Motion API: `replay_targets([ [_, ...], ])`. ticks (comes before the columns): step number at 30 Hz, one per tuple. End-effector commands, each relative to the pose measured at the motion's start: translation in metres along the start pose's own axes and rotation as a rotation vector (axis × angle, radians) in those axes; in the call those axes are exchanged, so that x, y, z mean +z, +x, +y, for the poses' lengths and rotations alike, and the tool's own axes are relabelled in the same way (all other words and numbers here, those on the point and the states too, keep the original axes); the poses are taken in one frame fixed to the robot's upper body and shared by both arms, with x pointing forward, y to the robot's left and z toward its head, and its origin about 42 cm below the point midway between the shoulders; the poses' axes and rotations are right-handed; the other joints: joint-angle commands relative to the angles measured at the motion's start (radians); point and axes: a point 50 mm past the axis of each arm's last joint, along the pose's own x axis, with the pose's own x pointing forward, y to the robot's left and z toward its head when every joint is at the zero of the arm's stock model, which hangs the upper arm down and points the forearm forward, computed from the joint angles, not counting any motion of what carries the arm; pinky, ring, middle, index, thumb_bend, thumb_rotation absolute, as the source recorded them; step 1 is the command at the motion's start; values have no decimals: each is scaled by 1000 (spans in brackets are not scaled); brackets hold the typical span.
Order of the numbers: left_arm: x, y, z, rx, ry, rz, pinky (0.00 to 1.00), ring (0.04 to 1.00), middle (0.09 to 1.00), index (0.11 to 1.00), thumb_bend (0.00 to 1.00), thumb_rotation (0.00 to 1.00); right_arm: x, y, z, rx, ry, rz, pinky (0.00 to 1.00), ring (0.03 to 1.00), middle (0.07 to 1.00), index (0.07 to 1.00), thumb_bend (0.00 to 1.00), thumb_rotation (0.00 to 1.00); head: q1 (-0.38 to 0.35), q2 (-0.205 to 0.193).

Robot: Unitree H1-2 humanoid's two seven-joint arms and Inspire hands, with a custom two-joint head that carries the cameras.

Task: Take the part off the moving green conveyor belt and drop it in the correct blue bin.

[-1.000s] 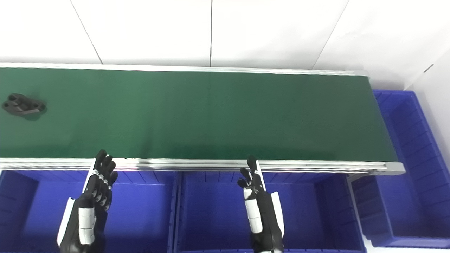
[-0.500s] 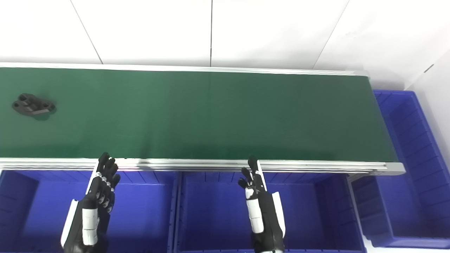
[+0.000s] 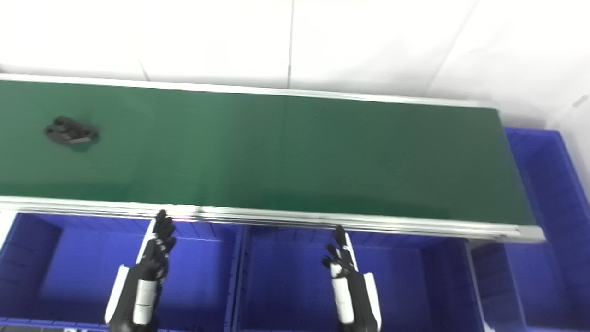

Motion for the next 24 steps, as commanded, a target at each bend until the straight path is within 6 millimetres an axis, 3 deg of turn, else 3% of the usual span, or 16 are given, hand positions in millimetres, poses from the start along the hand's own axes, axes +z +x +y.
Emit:
replay_targets([
  [1, 7, 3, -7, -12, -3, -67, 1000, 1000, 1000, 1000, 721, 979, 6, 2, -2, 11, 18, -81, 932, 976, 1000, 1000, 789, 1000, 1, 0],
  [6, 2, 7, -13, -20, 9, -76, 1000, 1000, 1000, 1000, 728, 991, 3, 6, -8, 16, 39, -81, 958, 993, 1000, 1000, 775, 1000, 59, -35],
  [15, -3, 11, -20, -28, 50, -82, 1000, 984, 1000, 1000, 642, 1000, -4, 10, -17, 18, 45, -97, 926, 1000, 1000, 1000, 741, 1000, 114, -66],
  [24, -8, 10, -22, -25, 77, -76, 988, 975, 1000, 1000, 652, 1000, -11, 10, -19, 7, 43, -88, 994, 1000, 1000, 1000, 707, 1000, 96, -106],
])
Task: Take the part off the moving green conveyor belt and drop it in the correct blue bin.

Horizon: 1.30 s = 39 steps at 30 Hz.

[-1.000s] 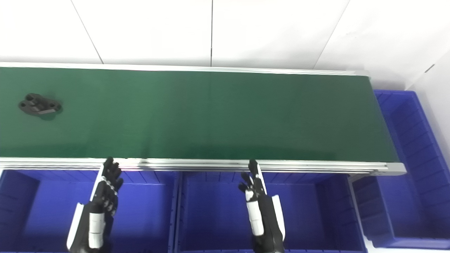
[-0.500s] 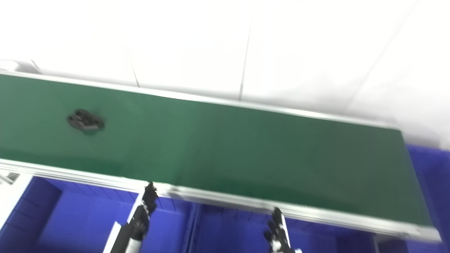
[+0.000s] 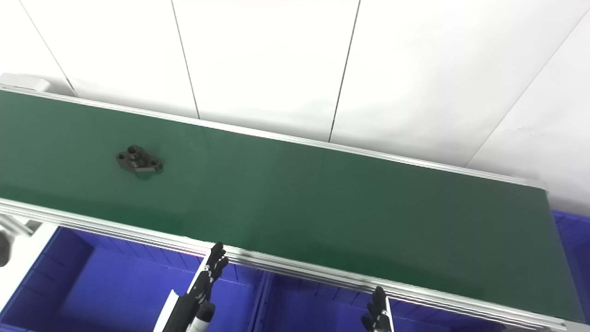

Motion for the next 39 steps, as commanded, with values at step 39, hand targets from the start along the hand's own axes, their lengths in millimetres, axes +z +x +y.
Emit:
replay_targets([
  [39, -7, 4, -3, 1, 0, -32, 996, 983, 1000, 1000, 634, 1000, 11, 5, -11, 81, -84, -190, 900, 957, 1000, 1000, 669, 991, -66, -26],
])
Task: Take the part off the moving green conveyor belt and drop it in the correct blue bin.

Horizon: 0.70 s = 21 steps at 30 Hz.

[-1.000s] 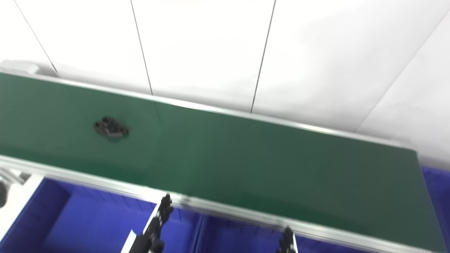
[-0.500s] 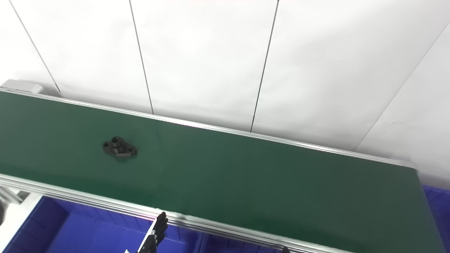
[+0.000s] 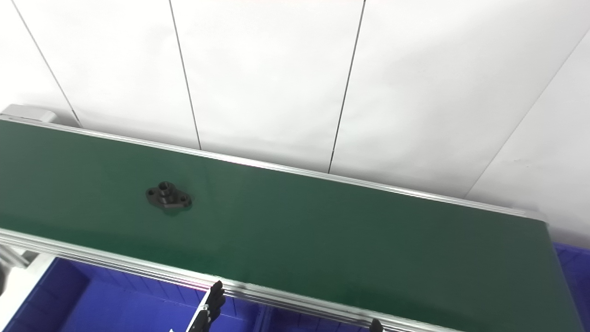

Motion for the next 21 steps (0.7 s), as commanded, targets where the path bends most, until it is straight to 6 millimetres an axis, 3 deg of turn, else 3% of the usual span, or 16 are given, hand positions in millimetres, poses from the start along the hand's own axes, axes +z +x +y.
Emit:
replay_targets([
  [1, 10, 1, -1, 12, -16, -47, 998, 984, 1000, 1000, 633, 1000, 17, 3, -4, 26, -18, -131, 909, 960, 1000, 1000, 663, 988, -4, 9],
  [8, 9, 2, 1, 25, -88, -48, 1000, 1000, 1000, 1000, 634, 1000, 54, 24, -5, 22, -170, -311, 841, 926, 962, 1000, 800, 923, -16, 15],
  [9, 9, 3, 1, 31, -94, -41, 1000, 1000, 1000, 1000, 644, 1000, 59, 32, -5, 15, -187, -336, 872, 936, 961, 1000, 872, 923, -16, 15],
  [14, 6, 10, 3, 33, -92, -39, 1000, 1000, 1000, 1000, 689, 1000, 87, 78, -5, 5, -269, -473, 857, 926, 956, 1000, 851, 887, -20, 11],
  [21, 7, 13, 7, 31, -98, -42, 1000, 1000, 1000, 1000, 686, 1000, 125, 134, 1, -9, -448, -535, 813, 925, 974, 978, 986, 870, -28, 16],
])
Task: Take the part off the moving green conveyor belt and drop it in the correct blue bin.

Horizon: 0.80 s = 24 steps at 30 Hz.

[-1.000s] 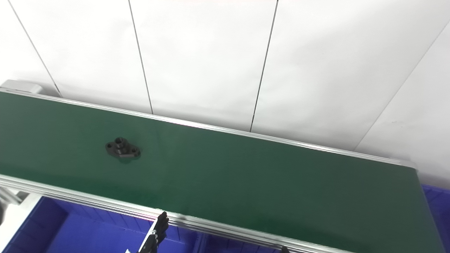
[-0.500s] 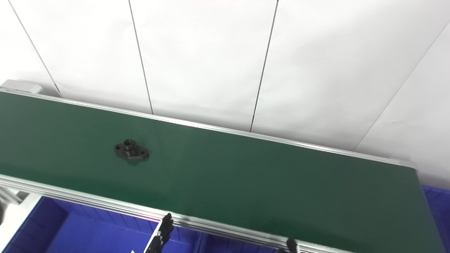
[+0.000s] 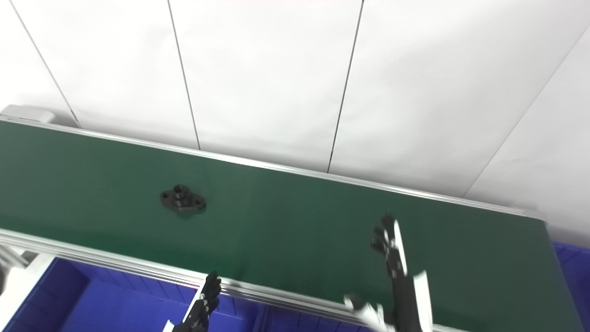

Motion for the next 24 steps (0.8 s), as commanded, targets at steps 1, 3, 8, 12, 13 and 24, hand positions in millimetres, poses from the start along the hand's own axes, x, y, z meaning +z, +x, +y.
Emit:
replay_targets([
  [1, 7, 2, 0, -7, -14, -25, 1000, 1000, 1000, 1000, 687, 999, 8, 19, -2, -8, -56, -22, 830, 931, 977, 983, 985, 870, -2, 1],
  [3, 8, 1, 0, -5, -28, -20, 1000, 1000, 1000, 1000, 683, 993, 10, 31, -1, 17, -96, -12, 846, 937, 986, 993, 970, 861, -4, 2],
  [8, 9, 2, -1, -6, -23, -21, 1000, 1000, 1000, 1000, 653, 1000, 14, 61, 2, 83, -214, 17, 879, 937, 977, 977, 943, 837, -6, 7],
  [12, 8, 3, -2, -20, 9, -30, 1000, 1000, 1000, 1000, 640, 1000, 11, 97, 13, 139, -360, 16, 952, 936, 963, 985, 937, 806, -5, 7],
  [13, 8, 4, -2, -23, 20, -31, 1000, 1000, 1000, 1000, 651, 1000, 10, 104, 16, 144, -393, 15, 927, 918, 948, 978, 949, 803, -5, 7],
  [24, 9, 5, -5, -30, -5, -31, 1000, 1000, 1000, 1000, 646, 1000, 1, 164, 57, 231, -582, 12, 870, 879, 920, 959, 984, 739, -1, 11],
])
